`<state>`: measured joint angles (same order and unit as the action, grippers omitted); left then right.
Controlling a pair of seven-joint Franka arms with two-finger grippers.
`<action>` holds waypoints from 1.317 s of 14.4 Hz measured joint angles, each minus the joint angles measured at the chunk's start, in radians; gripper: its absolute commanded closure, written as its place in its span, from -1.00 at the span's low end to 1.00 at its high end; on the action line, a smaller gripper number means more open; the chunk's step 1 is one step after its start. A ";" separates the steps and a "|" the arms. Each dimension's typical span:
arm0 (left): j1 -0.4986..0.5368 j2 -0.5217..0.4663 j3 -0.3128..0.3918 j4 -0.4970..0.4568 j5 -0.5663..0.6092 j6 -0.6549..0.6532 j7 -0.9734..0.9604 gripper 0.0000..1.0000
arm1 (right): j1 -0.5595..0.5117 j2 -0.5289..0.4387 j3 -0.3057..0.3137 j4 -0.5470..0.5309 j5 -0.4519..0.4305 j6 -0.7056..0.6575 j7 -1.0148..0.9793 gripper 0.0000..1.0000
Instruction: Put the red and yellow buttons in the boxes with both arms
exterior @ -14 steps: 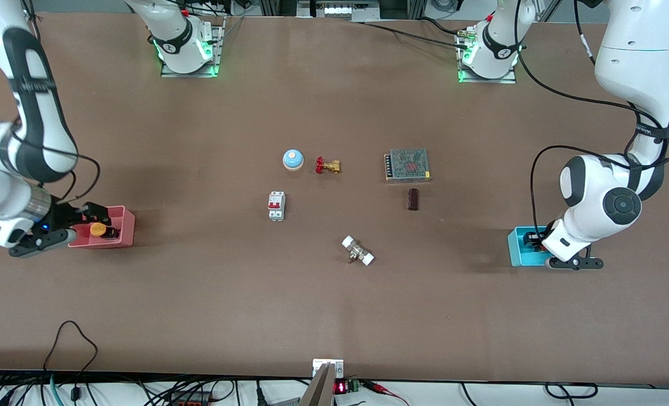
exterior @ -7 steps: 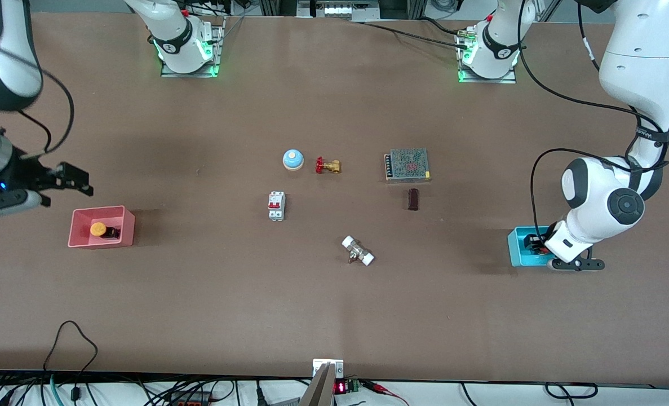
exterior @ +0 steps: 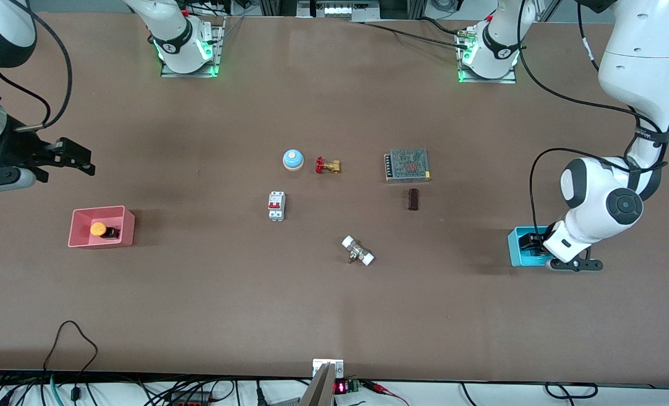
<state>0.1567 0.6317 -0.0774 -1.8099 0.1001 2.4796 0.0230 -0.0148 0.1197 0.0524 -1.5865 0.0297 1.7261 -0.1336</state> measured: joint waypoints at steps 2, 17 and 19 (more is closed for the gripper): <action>0.001 -0.011 0.000 0.003 0.000 -0.001 0.001 -0.93 | 0.025 -0.008 0.004 0.002 -0.007 -0.018 0.020 -1.00; -0.005 -0.332 -0.122 0.269 -0.002 -0.782 -0.003 -1.00 | 0.031 -0.026 0.004 0.003 -0.038 -0.066 0.090 -1.00; -0.007 -0.347 -0.158 0.349 -0.002 -0.908 -0.003 -1.00 | 0.030 -0.025 0.003 0.003 -0.038 -0.066 0.098 -1.00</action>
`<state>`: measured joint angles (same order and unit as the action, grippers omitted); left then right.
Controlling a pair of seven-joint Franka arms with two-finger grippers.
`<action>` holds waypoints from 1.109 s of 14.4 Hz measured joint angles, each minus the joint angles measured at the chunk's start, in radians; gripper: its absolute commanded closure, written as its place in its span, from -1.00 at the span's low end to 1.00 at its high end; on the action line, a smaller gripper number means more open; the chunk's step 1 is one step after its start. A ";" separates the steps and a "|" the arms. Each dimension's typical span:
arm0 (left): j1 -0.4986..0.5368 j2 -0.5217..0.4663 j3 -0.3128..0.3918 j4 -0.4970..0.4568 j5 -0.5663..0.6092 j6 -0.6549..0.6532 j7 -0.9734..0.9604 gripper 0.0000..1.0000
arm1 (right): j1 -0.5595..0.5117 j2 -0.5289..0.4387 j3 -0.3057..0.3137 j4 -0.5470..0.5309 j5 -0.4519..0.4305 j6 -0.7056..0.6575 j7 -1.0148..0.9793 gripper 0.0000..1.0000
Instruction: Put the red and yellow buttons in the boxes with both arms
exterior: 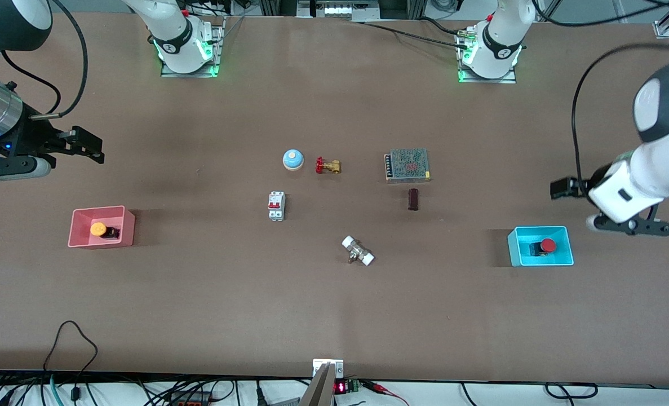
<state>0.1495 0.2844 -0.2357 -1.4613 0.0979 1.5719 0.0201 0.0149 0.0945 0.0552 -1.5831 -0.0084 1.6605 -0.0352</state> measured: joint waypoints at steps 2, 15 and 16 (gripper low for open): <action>-0.001 -0.004 -0.017 0.052 0.000 -0.040 -0.001 -1.00 | 0.000 0.001 -0.002 0.000 0.000 0.000 0.001 -1.00; -0.184 -0.267 0.222 -0.213 -0.079 0.132 -0.001 -1.00 | -0.001 0.001 -0.003 0.000 0.000 0.000 0.003 -1.00; -0.187 -0.289 0.222 -0.240 -0.079 0.131 -0.001 -1.00 | -0.001 0.001 -0.003 0.000 0.000 0.000 0.003 -1.00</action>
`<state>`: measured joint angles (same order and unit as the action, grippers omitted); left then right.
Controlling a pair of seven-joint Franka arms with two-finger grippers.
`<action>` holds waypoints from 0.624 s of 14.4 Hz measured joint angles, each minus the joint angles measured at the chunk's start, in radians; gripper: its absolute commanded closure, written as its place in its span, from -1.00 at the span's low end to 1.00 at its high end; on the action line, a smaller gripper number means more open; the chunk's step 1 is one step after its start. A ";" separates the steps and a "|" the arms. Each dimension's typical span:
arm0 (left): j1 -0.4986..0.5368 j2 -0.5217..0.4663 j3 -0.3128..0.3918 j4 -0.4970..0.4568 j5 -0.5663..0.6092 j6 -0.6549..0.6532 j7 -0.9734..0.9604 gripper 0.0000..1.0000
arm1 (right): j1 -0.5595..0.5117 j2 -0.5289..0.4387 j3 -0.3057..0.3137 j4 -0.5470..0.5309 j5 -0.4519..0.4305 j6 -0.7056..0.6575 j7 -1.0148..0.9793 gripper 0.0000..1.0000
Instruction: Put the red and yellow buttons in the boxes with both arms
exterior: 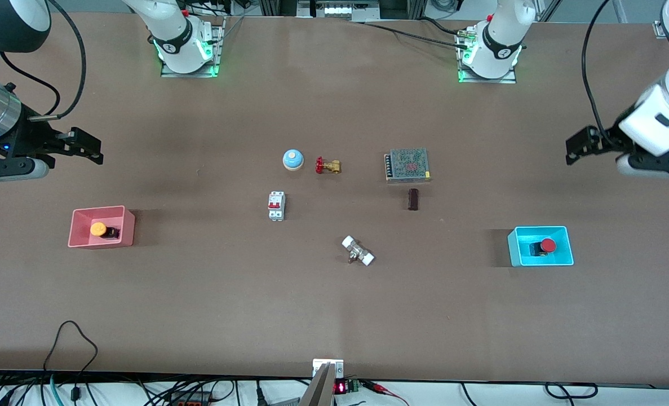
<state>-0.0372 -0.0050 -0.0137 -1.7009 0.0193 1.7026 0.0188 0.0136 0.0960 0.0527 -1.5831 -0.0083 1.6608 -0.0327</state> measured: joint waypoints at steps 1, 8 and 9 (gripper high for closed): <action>-0.001 -0.009 0.000 -0.014 0.000 -0.010 0.000 -1.00 | 0.000 0.000 0.000 0.000 0.000 0.000 0.000 -1.00; 0.000 -0.001 0.003 -0.016 0.000 -0.040 0.002 -1.00 | 0.000 0.004 0.000 0.000 0.000 0.000 0.000 -1.00; 0.000 -0.001 0.003 -0.015 0.000 -0.040 0.002 -1.00 | -0.001 0.004 0.000 0.000 0.000 0.000 0.000 -1.00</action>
